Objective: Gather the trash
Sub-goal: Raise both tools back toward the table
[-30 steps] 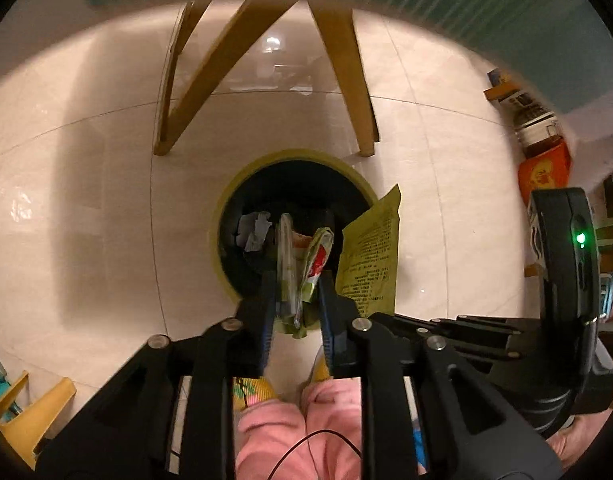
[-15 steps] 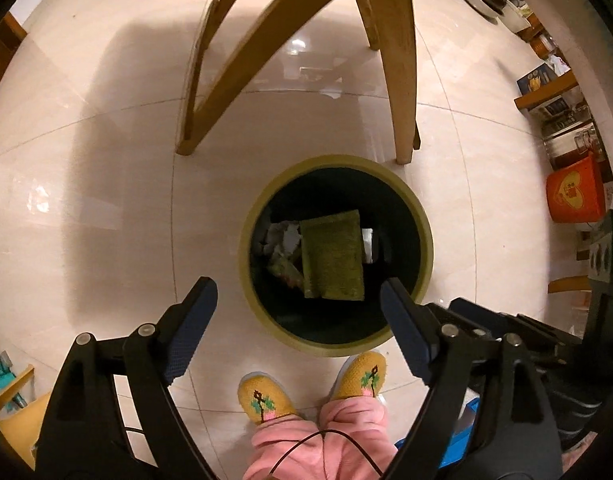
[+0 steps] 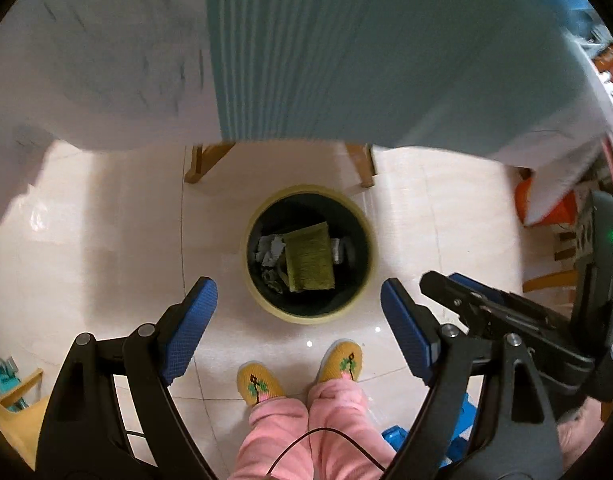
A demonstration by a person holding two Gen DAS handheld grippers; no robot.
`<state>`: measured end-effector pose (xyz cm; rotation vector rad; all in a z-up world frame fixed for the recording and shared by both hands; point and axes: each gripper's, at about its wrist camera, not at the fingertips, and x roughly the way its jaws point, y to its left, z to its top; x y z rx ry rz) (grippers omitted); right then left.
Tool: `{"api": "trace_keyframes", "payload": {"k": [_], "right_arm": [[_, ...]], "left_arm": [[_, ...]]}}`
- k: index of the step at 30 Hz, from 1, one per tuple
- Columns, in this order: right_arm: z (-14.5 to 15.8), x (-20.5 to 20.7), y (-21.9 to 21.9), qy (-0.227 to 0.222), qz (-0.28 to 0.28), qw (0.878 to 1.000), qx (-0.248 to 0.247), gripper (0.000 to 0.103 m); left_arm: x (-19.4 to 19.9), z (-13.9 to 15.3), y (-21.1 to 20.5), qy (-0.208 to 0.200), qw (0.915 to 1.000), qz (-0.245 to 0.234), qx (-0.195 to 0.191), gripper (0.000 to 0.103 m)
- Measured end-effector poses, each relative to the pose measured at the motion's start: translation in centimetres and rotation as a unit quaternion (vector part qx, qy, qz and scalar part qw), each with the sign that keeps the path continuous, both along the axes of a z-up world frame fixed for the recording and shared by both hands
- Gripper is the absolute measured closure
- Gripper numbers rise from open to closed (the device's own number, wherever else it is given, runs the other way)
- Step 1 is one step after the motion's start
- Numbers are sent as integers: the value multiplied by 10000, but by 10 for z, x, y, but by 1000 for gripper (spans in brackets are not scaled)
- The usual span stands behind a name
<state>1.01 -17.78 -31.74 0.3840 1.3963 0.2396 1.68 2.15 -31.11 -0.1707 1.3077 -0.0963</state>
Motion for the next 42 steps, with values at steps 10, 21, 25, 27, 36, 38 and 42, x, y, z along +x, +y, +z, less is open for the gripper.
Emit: {"api": "trace_keyframes", "payload": {"k": [10,21,25,27,36,38,42], "right_arm": [[159,-27,8,-811,254,9961,-221,53],[269,-10,26,-1903,582,9772,-745,47],[293,4,38,-2278,882,9631,-1129,47],[294,10,45,-2351,1068,9583,-1221,47],[256,49,76,-2530,2206,9240,-1832,46],[238,62,80,-2448,2434,9196,-1874,46],[207,80,85,-2310,2867,9072,-2038,46]], "left_arm": [[-23,139,-2,-544,9978,-331,-203,21],[-11,243,-2,-1217,9904,-621,-229,21],[-3,256,2,-1294,9894,-610,-234,21],[1,259,4,-1323,9892,-589,-220,21],[30,251,27,-1237,9913,-418,-184,21],[39,243,32,-1170,9925,-326,-163,21],[55,227,40,-1038,9944,-93,-145,21]]}}
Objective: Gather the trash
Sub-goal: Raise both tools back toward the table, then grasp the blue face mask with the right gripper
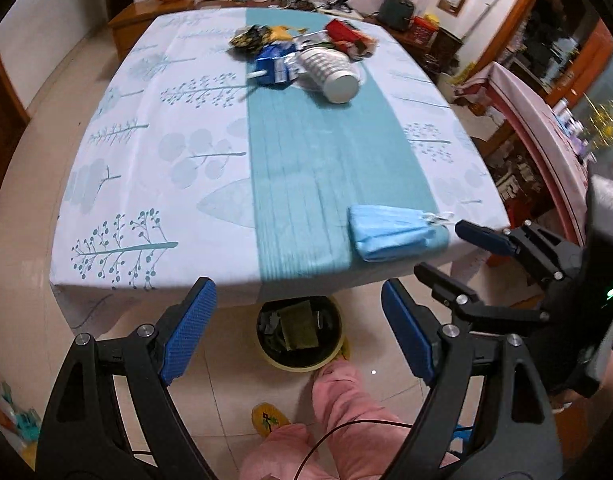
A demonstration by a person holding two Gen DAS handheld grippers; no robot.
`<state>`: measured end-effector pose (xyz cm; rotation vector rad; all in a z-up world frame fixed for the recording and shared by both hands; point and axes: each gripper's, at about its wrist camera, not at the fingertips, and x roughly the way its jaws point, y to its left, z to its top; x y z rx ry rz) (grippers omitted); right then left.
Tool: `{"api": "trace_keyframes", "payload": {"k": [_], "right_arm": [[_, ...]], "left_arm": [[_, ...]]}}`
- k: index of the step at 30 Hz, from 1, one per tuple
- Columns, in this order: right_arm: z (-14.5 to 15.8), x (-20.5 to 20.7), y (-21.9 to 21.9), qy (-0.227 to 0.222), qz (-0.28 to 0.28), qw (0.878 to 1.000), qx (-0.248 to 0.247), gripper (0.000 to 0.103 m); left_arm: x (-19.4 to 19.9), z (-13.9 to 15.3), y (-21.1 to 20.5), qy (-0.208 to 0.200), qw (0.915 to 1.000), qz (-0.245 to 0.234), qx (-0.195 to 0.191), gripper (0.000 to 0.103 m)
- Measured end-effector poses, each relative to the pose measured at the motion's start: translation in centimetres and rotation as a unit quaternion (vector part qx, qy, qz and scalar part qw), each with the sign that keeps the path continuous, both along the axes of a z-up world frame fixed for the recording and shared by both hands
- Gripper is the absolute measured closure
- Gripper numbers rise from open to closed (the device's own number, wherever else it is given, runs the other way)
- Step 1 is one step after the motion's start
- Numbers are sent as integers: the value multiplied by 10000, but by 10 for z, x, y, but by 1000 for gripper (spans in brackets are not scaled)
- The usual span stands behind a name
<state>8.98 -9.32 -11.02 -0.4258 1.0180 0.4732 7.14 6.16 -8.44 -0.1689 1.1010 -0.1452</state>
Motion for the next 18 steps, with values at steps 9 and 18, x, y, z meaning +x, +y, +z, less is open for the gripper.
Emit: {"api": "trace_keyframes", "payload": {"k": [9,18], "right_arm": [[-45,27,7,259,559,9976,-326,46],[-47,64,-19,878,248,9943,561,87]], "left_arm": [[31,-32,-4,366,9988,310,-95,21],[61,-37,-19,424,9982,398,-113,21]]}}
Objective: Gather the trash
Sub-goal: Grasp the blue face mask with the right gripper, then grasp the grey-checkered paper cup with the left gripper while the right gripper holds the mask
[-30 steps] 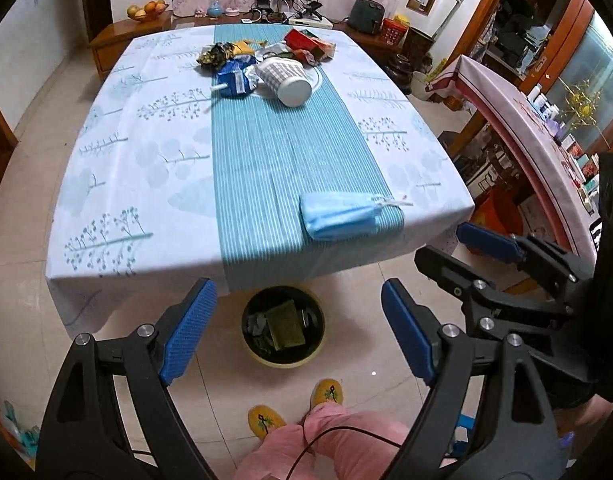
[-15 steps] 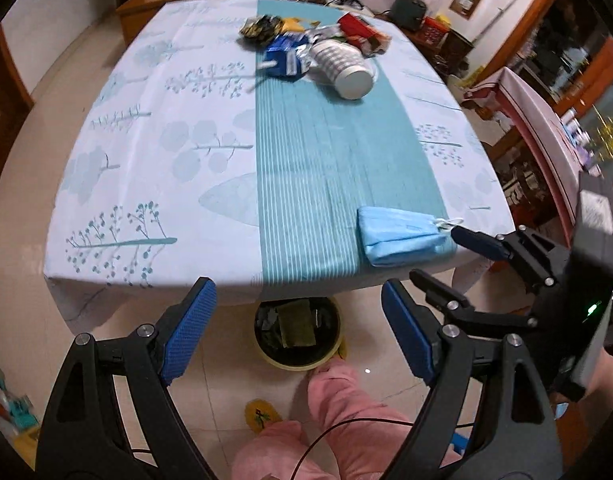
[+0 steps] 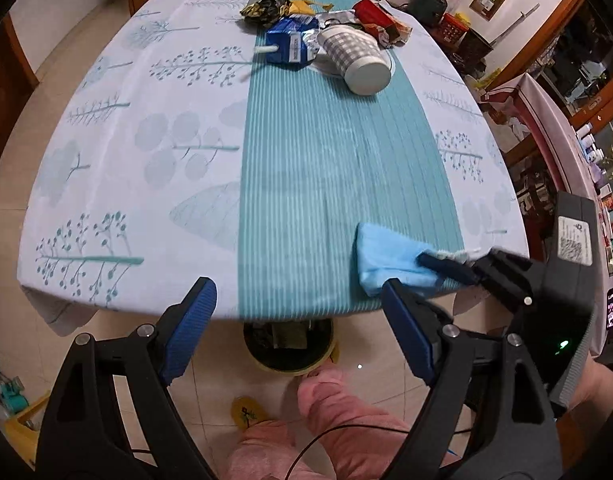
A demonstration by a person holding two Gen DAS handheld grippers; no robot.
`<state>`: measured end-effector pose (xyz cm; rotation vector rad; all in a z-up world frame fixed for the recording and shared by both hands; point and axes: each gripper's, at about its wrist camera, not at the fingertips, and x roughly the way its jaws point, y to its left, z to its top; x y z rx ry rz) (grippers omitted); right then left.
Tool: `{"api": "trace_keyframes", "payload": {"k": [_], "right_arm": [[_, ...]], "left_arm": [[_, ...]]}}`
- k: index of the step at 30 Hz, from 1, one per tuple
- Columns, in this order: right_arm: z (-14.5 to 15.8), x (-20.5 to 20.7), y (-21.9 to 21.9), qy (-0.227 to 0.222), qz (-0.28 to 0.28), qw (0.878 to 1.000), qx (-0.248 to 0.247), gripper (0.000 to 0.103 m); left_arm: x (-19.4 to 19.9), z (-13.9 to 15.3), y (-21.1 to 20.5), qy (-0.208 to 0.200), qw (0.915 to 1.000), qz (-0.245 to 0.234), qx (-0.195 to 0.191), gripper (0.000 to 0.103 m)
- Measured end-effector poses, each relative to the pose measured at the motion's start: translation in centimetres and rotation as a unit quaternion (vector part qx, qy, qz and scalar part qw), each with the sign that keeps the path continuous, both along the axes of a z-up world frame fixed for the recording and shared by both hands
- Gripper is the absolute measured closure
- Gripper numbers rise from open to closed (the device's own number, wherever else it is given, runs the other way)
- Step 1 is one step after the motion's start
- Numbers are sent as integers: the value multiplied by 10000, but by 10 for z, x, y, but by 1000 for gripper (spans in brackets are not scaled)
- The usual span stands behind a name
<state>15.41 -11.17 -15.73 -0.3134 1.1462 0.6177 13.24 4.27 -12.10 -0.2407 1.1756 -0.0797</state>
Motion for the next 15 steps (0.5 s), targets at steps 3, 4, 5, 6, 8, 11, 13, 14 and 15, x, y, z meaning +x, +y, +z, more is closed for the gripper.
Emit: {"api": "trace_keyframes", "payload": {"k": [3,4,5,6,8,11,13,14,15], "right_arm": [[5,13,-11,108,-256,9994,224,94],[9,18,-17,148,-371,9986,342,94],[11,23,-22,175,-460,9979,423,95],[16,28,-29,197,-590,9967,528,95],[22,33,-38,214,-763,9948,636,95],[30,45,-57,228,-1081,9908,776,95],[36,57,-71,218,-1320,9876,825,95],[37,63,-77,215,-1429,9859,845,95],[40,73,-85,211,-1579,9834,869,95]], "left_arm": [[15,6,-7,-59,10000,10,-4,21],[22,9,-10,-91,10000,17,-16,21],[28,11,-12,-116,9999,19,-31,21],[35,14,-16,-142,9999,22,-41,21],[49,19,-22,-172,9998,10,-62,21],[75,25,-33,-201,9998,32,-21,21],[97,29,-42,-205,9997,103,23,21],[106,32,-45,-230,9996,140,22,21],[115,33,-48,-257,9995,165,10,21]]}}
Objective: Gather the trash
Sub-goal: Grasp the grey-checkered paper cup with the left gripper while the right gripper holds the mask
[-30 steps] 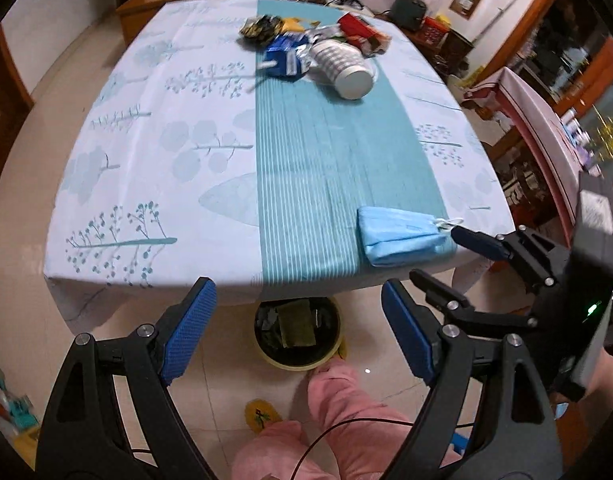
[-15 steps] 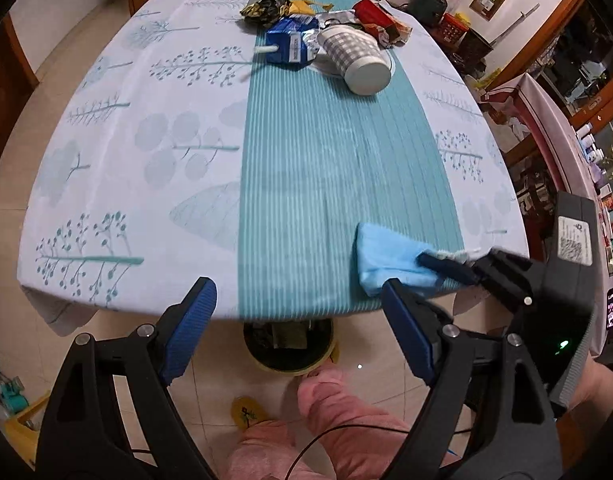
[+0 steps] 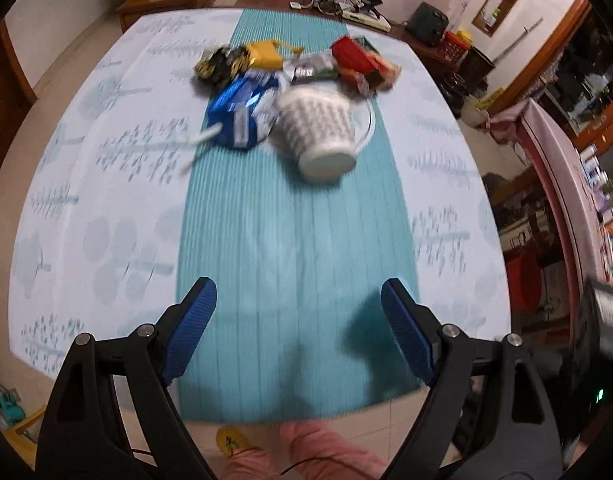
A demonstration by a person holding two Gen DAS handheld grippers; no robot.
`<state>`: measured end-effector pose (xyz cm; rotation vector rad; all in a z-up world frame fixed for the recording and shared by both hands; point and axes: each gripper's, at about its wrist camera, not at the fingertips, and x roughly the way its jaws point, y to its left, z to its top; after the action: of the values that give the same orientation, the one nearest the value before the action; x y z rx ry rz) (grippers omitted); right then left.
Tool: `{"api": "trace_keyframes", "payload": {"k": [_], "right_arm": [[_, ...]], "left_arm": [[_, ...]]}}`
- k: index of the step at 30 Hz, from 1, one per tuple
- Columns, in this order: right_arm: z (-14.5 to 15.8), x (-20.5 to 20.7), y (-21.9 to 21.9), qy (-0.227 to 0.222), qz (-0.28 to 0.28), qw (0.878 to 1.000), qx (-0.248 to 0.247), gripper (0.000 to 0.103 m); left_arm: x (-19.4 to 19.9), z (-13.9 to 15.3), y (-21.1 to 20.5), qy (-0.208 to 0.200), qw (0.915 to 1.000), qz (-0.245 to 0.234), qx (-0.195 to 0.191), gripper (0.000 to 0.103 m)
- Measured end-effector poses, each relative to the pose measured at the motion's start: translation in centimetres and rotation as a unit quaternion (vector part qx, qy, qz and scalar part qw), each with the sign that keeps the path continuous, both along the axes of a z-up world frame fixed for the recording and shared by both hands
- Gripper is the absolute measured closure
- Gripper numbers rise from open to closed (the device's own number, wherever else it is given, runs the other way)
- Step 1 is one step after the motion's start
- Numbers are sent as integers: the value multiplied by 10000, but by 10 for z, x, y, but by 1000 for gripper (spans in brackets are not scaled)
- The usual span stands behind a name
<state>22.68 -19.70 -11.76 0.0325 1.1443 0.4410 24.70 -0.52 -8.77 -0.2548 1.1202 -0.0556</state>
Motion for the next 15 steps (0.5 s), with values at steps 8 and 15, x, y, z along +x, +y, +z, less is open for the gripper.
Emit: {"api": "trace_keyframes", "payload": {"k": [8,15], "right_arm": [[13,68,-40,-121,-601,9979,214,95],[5,116,-55,-71,-864,9953,437,95]], "left_arm": [[81,-2,-16,183,9993,166,-292,21],[134,-26,-13,455,9966,474,-500,22]]}}
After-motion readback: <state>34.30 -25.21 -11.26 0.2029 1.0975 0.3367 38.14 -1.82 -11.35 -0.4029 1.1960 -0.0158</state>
